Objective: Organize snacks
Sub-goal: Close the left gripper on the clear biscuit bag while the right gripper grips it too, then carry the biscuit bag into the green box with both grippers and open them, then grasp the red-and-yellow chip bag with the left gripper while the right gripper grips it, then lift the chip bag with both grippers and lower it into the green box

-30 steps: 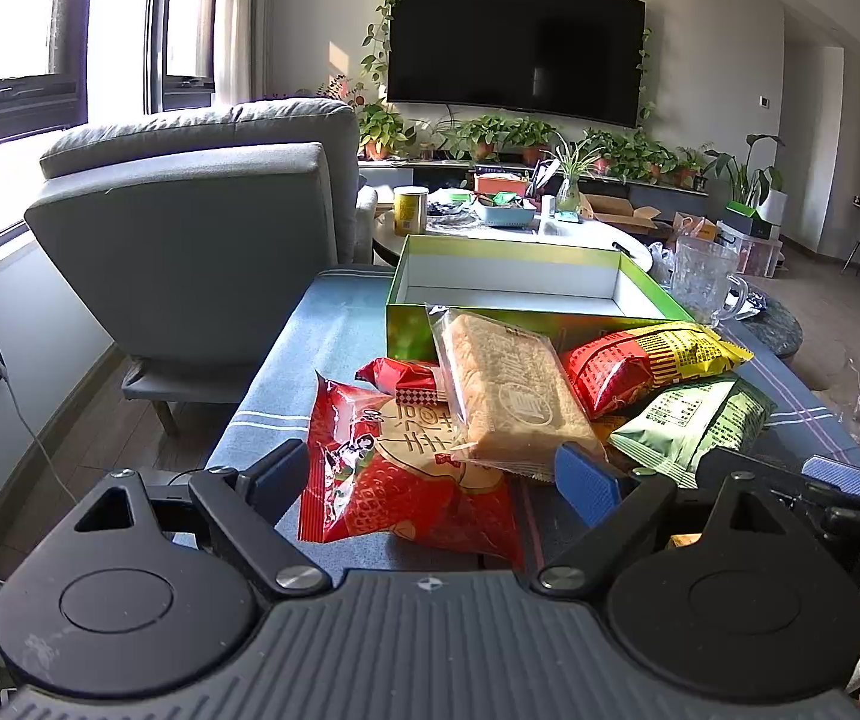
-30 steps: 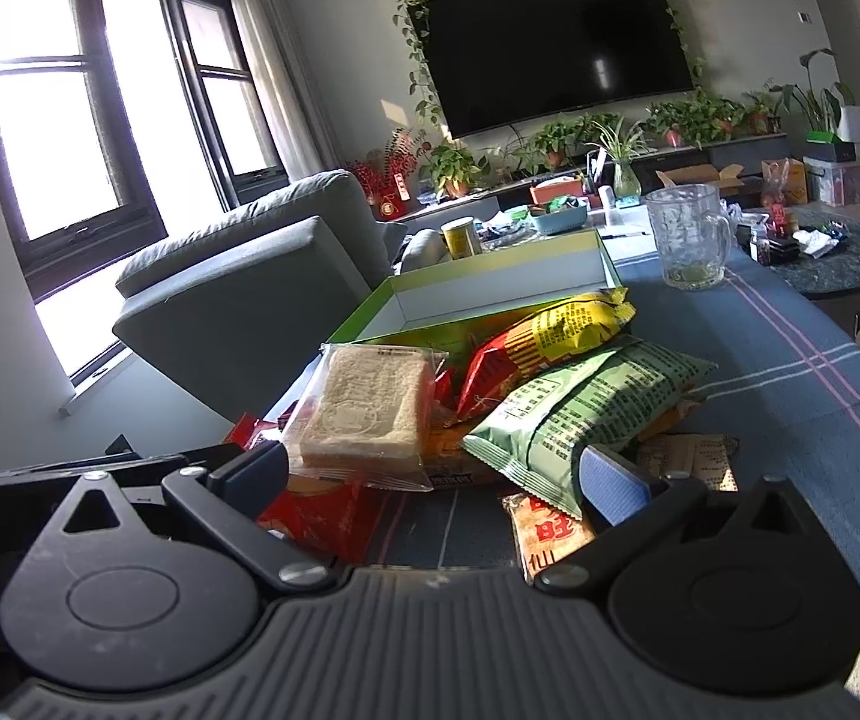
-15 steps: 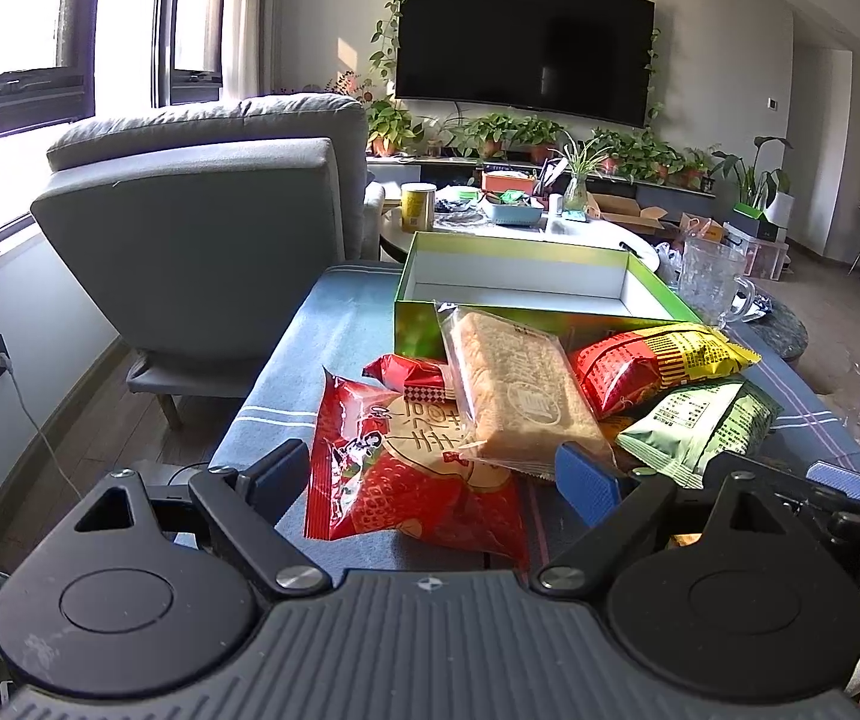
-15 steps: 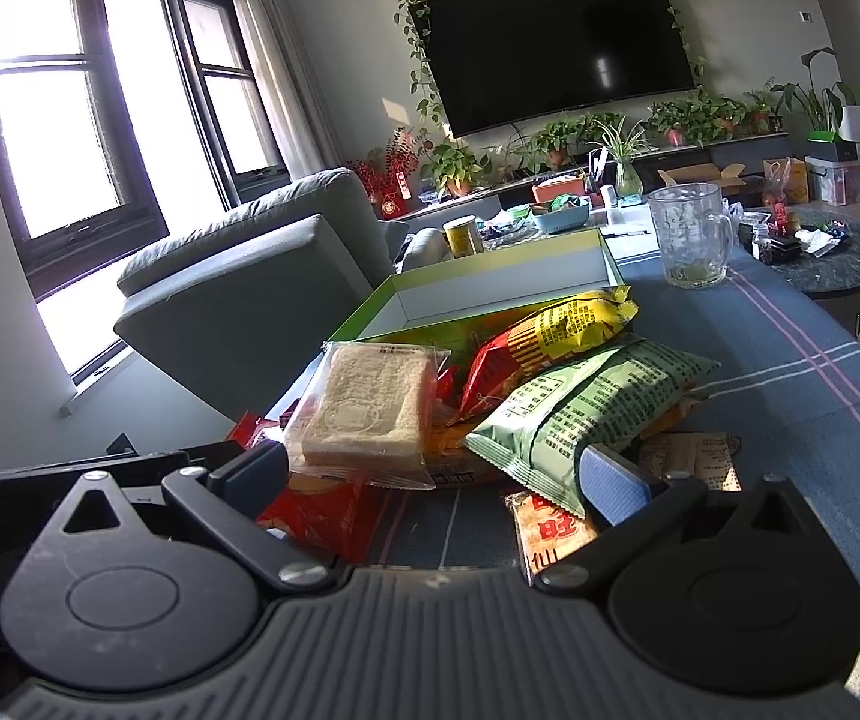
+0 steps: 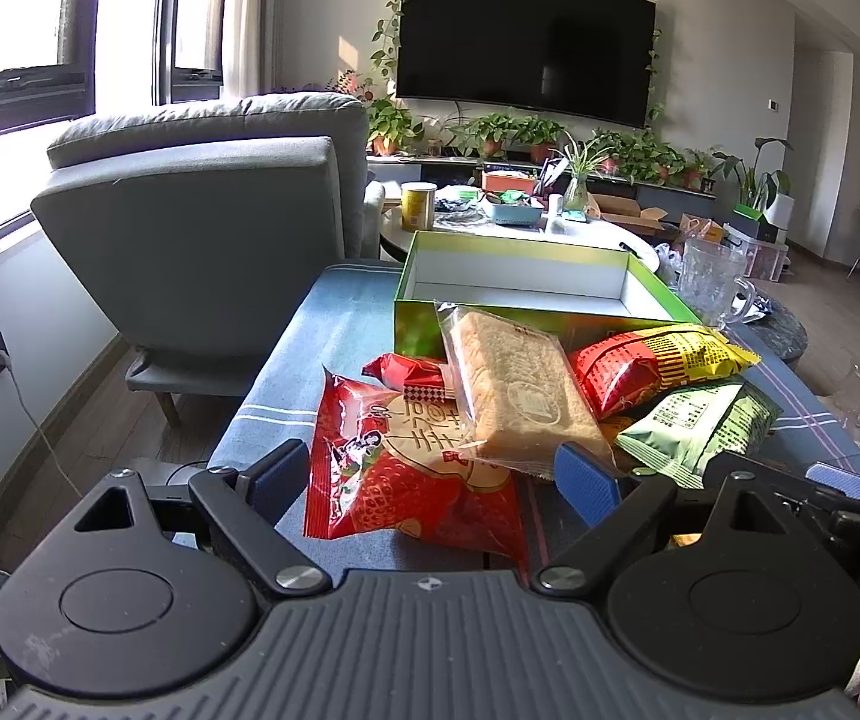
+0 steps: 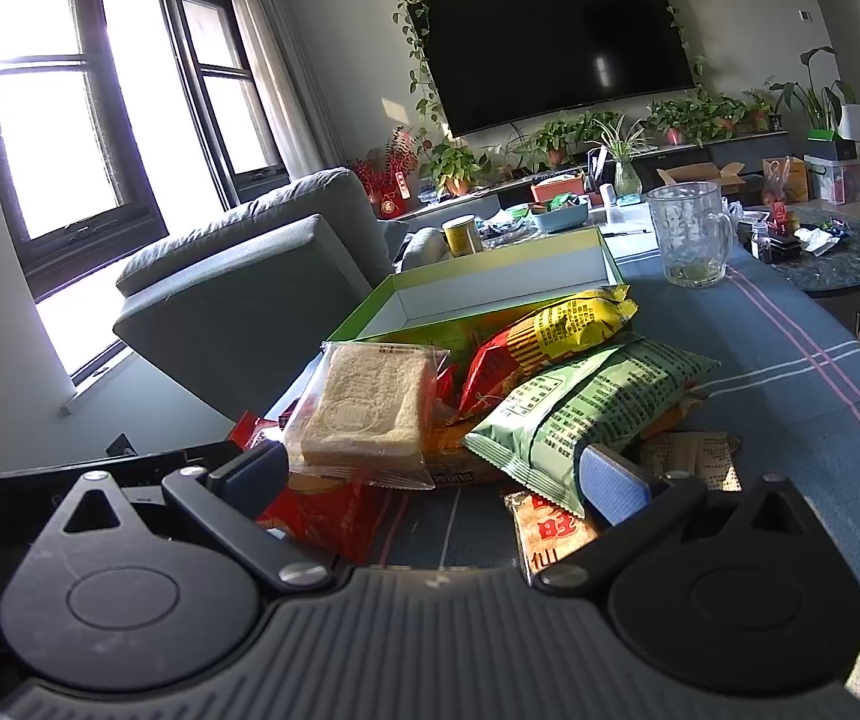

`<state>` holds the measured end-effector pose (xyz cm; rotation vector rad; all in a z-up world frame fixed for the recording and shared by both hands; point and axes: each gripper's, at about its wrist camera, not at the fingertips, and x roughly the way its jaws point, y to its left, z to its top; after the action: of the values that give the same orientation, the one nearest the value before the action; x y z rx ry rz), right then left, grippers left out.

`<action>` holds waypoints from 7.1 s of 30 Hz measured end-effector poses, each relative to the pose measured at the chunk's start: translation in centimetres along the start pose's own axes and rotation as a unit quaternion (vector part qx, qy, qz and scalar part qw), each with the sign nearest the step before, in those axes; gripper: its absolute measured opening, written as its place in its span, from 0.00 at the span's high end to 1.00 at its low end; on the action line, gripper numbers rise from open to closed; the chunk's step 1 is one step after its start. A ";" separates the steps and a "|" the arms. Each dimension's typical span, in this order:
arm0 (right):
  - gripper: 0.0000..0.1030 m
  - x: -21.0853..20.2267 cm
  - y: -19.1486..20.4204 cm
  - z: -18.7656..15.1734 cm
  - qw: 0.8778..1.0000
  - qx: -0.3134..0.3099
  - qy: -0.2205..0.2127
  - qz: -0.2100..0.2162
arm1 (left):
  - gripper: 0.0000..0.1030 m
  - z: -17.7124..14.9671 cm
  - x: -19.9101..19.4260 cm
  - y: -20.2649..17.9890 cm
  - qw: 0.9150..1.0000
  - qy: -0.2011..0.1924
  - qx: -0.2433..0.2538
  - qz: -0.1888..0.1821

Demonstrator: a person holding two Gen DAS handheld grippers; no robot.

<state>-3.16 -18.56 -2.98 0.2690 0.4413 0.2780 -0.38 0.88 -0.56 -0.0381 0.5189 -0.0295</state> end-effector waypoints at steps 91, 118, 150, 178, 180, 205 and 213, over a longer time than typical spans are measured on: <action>0.34 25.2 -0.8 11.9 0.981 0.075 0.173 0.053 | 0.62 11.3 21.5 2.1 0.992 0.053 0.076 -0.086; 0.34 9.1 -4.8 12.5 0.995 0.079 0.059 0.003 | 0.42 7.0 8.5 -1.4 0.992 0.028 0.021 -0.123; 0.70 10.9 -10.1 9.1 0.980 0.160 0.119 0.019 | 0.40 3.6 12.2 -5.4 0.989 0.106 0.019 -0.104; 0.44 4.7 -13.7 6.2 0.985 0.130 0.110 -0.006 | 0.28 4.0 12.9 -9.7 0.972 0.083 0.038 -0.216; 0.44 4.8 -13.7 6.1 0.986 0.128 0.109 -0.006 | 0.27 3.7 12.9 -9.9 0.970 0.090 0.040 -0.220; 0.41 5.9 -11.3 7.2 0.994 0.054 0.091 -0.026 | 0.41 2.3 12.7 -9.9 0.964 0.107 0.015 -0.243; 0.41 6.7 -10.5 6.8 0.992 0.065 0.111 0.009 | 0.41 2.3 11.1 -10.8 0.970 0.080 0.067 -0.221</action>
<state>7.85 -27.47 -2.88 0.3714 0.6790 0.2983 10.23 -10.23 -3.61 -0.0188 0.6617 -0.5072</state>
